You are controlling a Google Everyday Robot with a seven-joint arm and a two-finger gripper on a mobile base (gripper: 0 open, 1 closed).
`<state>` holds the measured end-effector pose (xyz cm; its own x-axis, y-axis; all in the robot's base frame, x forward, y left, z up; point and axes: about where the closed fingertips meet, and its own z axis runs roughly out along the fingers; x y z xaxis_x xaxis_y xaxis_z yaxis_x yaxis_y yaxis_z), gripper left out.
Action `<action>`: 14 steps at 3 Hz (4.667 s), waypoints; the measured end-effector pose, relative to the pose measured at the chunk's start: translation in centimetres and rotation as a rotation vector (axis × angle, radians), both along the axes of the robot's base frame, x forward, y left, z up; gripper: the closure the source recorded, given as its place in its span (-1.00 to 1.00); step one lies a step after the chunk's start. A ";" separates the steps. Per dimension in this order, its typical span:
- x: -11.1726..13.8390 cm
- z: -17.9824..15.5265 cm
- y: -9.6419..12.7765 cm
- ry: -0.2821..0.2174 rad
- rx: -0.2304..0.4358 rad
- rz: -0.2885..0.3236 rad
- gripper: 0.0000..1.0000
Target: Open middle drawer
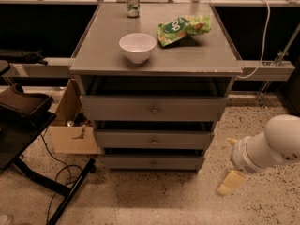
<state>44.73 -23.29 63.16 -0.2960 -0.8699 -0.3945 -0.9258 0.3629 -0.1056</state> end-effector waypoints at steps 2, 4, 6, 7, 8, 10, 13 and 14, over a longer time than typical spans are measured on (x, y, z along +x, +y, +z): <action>5.9 -6.1 2.0 -0.119 -0.097 0.092 -1.00; 15.2 -15.4 3.9 -0.142 -0.313 0.186 -1.00; 21.6 -20.4 8.7 -0.078 -0.335 0.275 -1.00; 23.1 -21.8 9.7 -0.048 -0.321 0.285 -1.00; 23.5 -23.3 9.9 -0.015 -0.305 0.281 -0.70; 21.2 -24.2 7.5 0.056 -0.287 0.237 0.22; 19.7 -23.2 6.6 0.075 -0.295 0.238 1.00; 18.8 -23.2 6.3 0.084 -0.292 0.237 1.00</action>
Offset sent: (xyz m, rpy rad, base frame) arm 0.1197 0.0351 -0.1141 -0.1839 -0.2406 0.1689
